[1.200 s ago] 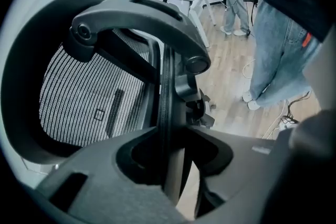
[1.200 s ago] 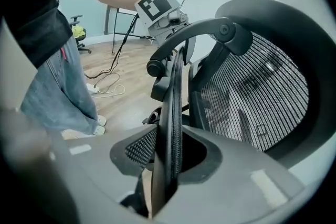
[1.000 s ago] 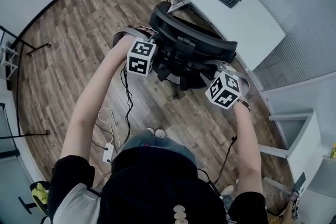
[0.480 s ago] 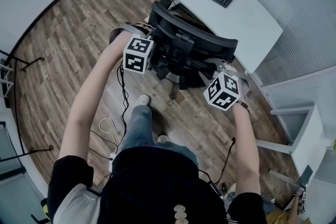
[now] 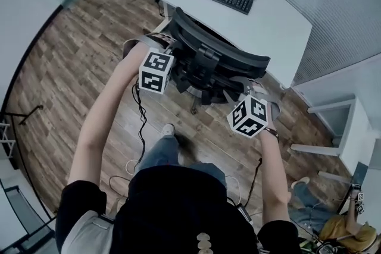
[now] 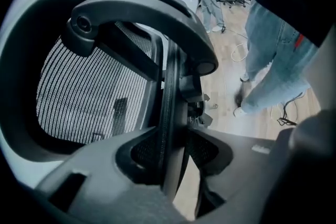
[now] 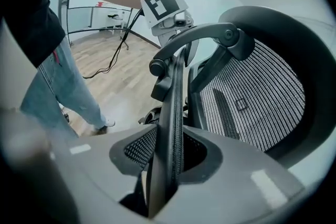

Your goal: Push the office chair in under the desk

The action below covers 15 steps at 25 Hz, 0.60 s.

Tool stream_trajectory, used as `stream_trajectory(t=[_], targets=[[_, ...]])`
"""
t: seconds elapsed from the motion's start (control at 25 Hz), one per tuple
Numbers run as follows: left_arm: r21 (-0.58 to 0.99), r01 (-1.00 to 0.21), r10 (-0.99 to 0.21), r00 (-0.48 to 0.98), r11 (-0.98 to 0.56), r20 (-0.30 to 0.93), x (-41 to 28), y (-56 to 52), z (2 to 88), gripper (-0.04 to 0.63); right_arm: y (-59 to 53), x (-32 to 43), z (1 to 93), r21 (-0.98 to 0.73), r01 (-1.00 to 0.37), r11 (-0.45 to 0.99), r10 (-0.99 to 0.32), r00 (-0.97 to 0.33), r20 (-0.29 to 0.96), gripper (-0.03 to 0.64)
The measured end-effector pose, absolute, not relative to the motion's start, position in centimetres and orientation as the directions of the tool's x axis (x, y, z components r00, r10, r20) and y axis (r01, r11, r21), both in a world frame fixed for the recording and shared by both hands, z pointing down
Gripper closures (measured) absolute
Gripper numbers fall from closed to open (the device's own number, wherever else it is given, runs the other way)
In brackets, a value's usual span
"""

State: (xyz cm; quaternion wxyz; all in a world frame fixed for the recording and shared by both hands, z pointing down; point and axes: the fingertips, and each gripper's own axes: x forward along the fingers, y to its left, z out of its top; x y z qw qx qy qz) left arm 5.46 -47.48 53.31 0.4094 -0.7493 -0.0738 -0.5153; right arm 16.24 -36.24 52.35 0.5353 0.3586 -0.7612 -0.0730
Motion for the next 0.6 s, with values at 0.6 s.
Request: stream_trajectory(t=[0.6], targets=[[-0.532,0.622,-0.237,0.496,-0.574,0.835,4.8,-58.6,52.4,0.436,-45.5,13.2,51.2,0.485,-0.582,0.652,-0.631,-0.062,0.774,0.485]])
